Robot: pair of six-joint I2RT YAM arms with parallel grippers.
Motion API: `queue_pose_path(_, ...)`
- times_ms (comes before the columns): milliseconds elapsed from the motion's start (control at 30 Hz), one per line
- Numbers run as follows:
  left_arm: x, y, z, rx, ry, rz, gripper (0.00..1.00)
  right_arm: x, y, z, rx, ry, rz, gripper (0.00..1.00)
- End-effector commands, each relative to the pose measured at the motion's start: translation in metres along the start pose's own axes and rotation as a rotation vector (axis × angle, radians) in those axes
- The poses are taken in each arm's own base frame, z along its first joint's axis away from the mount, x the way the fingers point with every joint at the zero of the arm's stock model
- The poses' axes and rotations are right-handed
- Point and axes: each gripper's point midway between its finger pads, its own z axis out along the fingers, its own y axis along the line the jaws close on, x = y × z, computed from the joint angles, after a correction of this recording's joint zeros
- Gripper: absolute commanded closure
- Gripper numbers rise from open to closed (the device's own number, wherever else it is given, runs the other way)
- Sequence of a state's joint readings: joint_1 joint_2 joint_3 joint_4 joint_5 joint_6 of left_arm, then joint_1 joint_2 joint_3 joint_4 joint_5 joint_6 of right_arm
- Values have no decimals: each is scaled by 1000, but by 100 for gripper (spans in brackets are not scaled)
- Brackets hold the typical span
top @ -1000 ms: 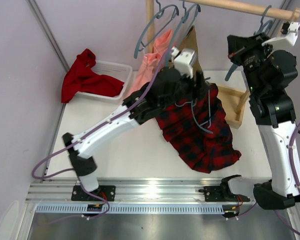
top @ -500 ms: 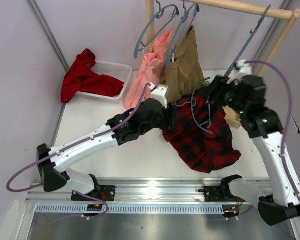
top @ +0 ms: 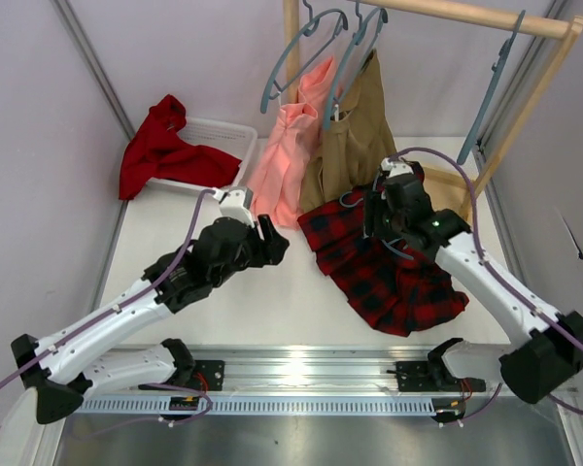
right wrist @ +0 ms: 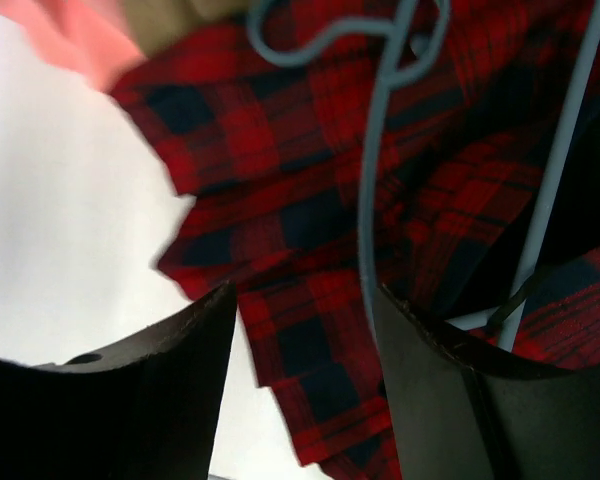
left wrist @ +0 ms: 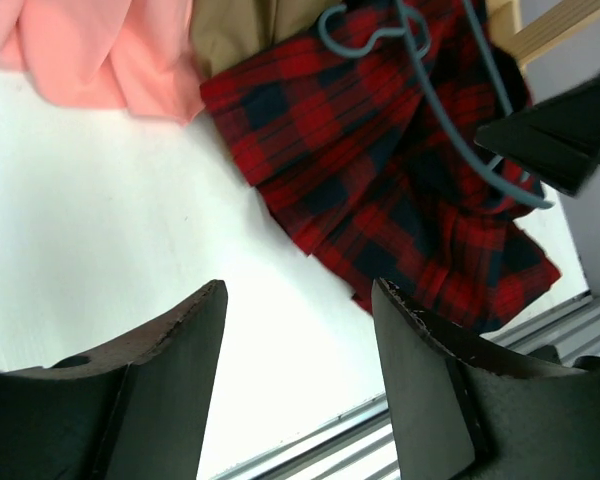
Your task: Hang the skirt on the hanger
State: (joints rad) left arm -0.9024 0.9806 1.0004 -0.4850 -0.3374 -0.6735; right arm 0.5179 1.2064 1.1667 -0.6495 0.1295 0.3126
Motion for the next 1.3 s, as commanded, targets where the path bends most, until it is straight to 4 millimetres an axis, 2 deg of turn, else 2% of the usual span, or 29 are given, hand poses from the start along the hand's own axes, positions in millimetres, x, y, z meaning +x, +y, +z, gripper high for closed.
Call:
queue_pose_path(0,7,10,0,-25,7,-29,34,-1,-22,28,140,-31,-68,38)
queue_pose_path(133,9,16,-2,-38,5,-34,34,4,-33,45,207,-10,-134,43)
queue_pose_path(300,9,19,2,-39,4,-42,33,9,-34,61,200,-2,-184,47)
queue_pose_path(467,11,23,2,-52,7,-41,33,17,-37,77,194,37,-179,57)
queue_pose_path(767,10,31,-1,-77,3,-42,33,26,-42,81,199,77,-134,64)
queue_pose_path(867,11,31,0,-76,8,-41,33,28,-44,82,183,89,-107,76)
queue_pose_path(900,8,30,-1,-74,2,-44,33,27,-44,82,174,86,-88,85)
queue_pose_path(1000,8,32,-2,-80,3,-42,33,18,-36,75,106,62,-35,100)
queue_pose_path(1067,7,33,-3,-85,-1,-43,33,5,-27,65,60,23,-4,100)
queue_pose_path(1267,3,35,-6,-93,-10,-42,33,-64,3,-5,-90,-258,141,100)
